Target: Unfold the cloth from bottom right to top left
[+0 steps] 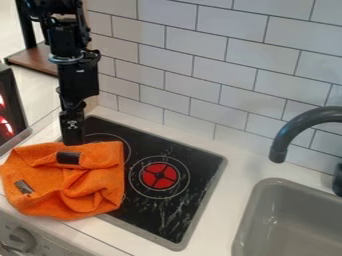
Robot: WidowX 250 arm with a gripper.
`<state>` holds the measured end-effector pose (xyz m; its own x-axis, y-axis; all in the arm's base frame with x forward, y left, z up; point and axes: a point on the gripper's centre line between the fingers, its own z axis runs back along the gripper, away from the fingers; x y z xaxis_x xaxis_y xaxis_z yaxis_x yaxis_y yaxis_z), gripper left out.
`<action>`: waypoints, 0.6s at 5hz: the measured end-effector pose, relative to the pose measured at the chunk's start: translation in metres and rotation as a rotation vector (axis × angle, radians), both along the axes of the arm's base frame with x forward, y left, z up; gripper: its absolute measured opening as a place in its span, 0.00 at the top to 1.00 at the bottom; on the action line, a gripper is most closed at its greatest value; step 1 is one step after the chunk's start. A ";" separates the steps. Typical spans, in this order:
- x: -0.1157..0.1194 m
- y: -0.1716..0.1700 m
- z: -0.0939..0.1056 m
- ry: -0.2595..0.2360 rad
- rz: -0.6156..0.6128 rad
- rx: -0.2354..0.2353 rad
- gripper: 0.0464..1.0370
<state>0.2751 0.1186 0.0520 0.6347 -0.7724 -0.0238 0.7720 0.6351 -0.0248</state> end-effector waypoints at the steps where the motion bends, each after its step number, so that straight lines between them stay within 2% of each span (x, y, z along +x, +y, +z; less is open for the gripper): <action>1: -0.003 -0.001 -0.009 0.028 0.002 -0.012 0.04; 3: -0.005 0.002 -0.035 0.093 -0.006 -0.015 0.04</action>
